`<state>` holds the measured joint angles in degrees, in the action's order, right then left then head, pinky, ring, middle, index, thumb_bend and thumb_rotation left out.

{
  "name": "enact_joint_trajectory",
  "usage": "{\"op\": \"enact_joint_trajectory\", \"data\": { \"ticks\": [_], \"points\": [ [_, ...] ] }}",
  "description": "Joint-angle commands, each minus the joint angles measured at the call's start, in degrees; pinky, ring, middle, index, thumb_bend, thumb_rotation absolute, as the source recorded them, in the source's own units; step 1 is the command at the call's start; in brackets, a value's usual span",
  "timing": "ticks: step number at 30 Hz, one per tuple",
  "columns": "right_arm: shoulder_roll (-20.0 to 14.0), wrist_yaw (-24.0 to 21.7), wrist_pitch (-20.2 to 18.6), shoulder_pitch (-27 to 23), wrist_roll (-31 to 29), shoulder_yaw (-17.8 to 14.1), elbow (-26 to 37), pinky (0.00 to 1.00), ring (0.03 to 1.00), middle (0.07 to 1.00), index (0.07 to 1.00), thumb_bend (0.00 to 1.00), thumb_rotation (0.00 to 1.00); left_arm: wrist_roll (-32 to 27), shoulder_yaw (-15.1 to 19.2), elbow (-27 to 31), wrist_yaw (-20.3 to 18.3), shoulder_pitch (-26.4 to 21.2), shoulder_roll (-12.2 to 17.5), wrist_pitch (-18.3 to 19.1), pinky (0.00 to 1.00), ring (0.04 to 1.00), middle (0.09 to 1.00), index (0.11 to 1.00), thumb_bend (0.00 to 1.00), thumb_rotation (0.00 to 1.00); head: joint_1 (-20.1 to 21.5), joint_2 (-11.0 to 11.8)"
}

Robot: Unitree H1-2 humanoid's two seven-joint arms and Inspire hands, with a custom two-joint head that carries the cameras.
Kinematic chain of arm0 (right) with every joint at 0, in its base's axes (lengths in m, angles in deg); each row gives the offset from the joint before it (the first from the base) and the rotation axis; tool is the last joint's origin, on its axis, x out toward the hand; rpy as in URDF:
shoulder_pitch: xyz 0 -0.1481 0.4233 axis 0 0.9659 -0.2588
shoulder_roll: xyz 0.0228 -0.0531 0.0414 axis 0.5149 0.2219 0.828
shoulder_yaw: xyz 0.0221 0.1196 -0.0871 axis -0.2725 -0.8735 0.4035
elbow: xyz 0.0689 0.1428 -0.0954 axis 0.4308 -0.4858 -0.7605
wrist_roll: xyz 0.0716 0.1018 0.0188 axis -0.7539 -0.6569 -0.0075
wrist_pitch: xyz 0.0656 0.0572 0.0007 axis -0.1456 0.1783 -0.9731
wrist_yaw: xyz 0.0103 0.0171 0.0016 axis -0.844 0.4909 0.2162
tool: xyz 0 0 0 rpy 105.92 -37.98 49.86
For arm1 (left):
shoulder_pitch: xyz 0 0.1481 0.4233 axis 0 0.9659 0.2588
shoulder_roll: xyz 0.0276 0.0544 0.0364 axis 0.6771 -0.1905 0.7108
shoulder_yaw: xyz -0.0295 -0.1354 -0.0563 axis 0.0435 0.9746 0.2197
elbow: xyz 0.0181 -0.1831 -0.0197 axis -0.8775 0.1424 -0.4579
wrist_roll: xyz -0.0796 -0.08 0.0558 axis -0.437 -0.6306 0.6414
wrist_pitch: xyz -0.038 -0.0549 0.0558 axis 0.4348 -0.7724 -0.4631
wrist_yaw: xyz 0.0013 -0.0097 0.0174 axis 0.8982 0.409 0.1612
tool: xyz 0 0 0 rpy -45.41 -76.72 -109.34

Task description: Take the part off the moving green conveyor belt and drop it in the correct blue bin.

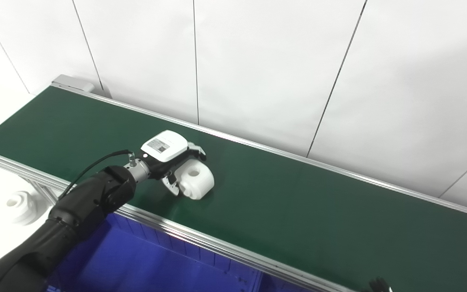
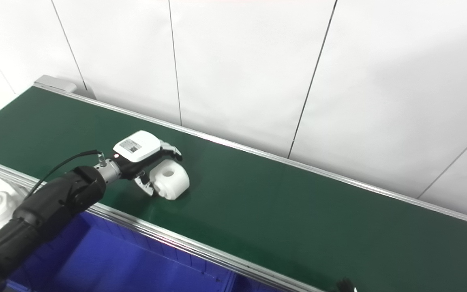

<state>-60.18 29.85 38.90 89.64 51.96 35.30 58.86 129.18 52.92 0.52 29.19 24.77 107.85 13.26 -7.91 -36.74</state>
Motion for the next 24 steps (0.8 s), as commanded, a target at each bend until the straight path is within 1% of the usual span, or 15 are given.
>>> {"op": "enact_joint_trajectory", "data": {
  "ticks": [1, 4, 5, 6, 7, 10, 12, 14, 16, 18, 20, 23, 24],
  "points": [
    [0.32, 0.06, -0.12, 0.4, -0.46, -0.05, 2.15, 0.89, 0.913, 0.951, 0.968, 0.78, 1.0, 0.81, -0.13, -0.13, 6.64, -2.21, 0.04, -0.07, 0.43, 0.463, 0.482, 0.537, 0.56, 0.0, -0.01, 0.02],
    [0.32, -0.04, -0.36, 0.44, -0.46, 0.08, 2.33, 0.89, 0.912, 0.952, 0.972, 0.78, 1.0, 0.06, -0.45, -1.01, 9.88, -2.28, -0.31, -1.41, 0.36, 0.374, 0.432, 0.523, 0.52, 0.0, 0.08, -0.05],
    [0.33, -0.05, -0.3, 0.43, -0.48, 0.09, 2.27, 0.89, 0.912, 0.952, 0.972, 0.78, 1.0, -0.92, -0.36, -0.92, 10.1, -2.15, -0.46, -1.87, 0.36, 0.374, 0.432, 0.52, 0.52, 0.0, 0.13, -0.06],
    [0.34, -0.08, -0.3, 0.42, -0.54, 0.11, 2.26, 0.89, 0.912, 0.952, 0.972, 0.78, 1.0, -2.46, -0.11, -0.5, 9.39, -1.9, -0.64, -2.27, 0.36, 0.374, 0.432, 0.52, 0.52, 0.0, 0.17, -0.08],
    [0.36, -0.04, -0.32, 0.42, -0.4, 0.12, 2.26, 0.89, 0.913, 0.952, 0.973, 0.78, 1.0, -5.06, 0.51, 0.04, 7.98, -1.51, -1.03, -2.88, 0.39, 0.394, 0.444, 0.516, 0.52, 0.0, 0.19, -0.11],
    [0.37, -0.06, -0.22, 0.38, -0.33, 0.17, 2.22, 0.89, 0.908, 0.95, 0.973, 0.78, 1.0, -17.44, 3.43, 1.87, 0.29, -0.05, -2.99, -3.38, 0.45, 0.475, 0.497, 0.473, 0.52, 0.0, 0.3, -0.25],
    [0.41, -0.12, -0.48, 0.37, -0.63, 0.21, 2.28, 0.89, 0.908, 0.95, 0.974, 0.78, 1.0, -23.91, 4.77, 2.69, -3.8, 0.56, -3.96, -3.78, 0.43, 0.476, 0.502, 0.471, 0.52, 0.0, 0.34, -0.22],
    [0.38, -0.18, -0.69, 0.38, -0.66, 0.28, 2.36, 0.88, 0.905, 0.95, 0.975, 0.79, 1.0, -28.07, 5.75, 3.8, -6.89, 1.09, -4.71, -3.27, 0.42, 0.476, 0.502, 0.473, 0.52, 0.0, 0.44, -0.18],
    [0.35, -0.2, -0.77, 0.41, -0.62, 0.35, 2.38, 0.89, 0.907, 0.952, 0.978, 0.79, 1.0, -30.08, 6.34, 4.6, -8.8, 1.38, -5.09, -2.58, 0.44, 0.489, 0.503, 0.473, 0.52, 0.0, 0.49, -0.17],
    [0.43, -0.11, -0.86, 0.38, -0.52, 0.35, 2.4, 0.89, 0.905, 0.952, 0.979, 0.8, 1.0, -31.28, 6.79, 5.07, -9.83, 1.39, -5.17, -2.91, 0.45, 0.492, 0.5, 0.476, 0.52, 0.0, 0.55, -0.14],
    [0.45, -0.12, -1.05, 0.43, -0.56, 0.39, 2.53, 0.89, 0.905, 0.952, 0.98, 0.8, 1.0, -31.58, 7.12, 5.62, -10.47, 1.36, -5.07, -2.89, 0.45, 0.495, 0.499, 0.477, 0.52, 0.0, 0.49, -0.26],
    [0.46, -0.16, -1.37, 0.58, -0.53, 0.49, 2.92, 0.88, 0.901, 0.952, 0.98, 0.81, 1.0, -30.51, 7.38, 6.33, -10.59, 1.29, -4.52, -3.62, 0.45, 0.492, 0.499, 0.477, 0.52, 0.0, 0.39, -0.63],
    [0.42, -0.22, -1.59, 0.65, -0.5, 0.56, 3.17, 0.88, 0.902, 0.953, 0.982, 0.81, 1.0, -30.92, 7.74, 7.98, -11.55, 1.69, -4.08, -2.88, 0.45, 0.493, 0.501, 0.474, 0.52, 0.0, 0.38, -0.94]
  ]
}}
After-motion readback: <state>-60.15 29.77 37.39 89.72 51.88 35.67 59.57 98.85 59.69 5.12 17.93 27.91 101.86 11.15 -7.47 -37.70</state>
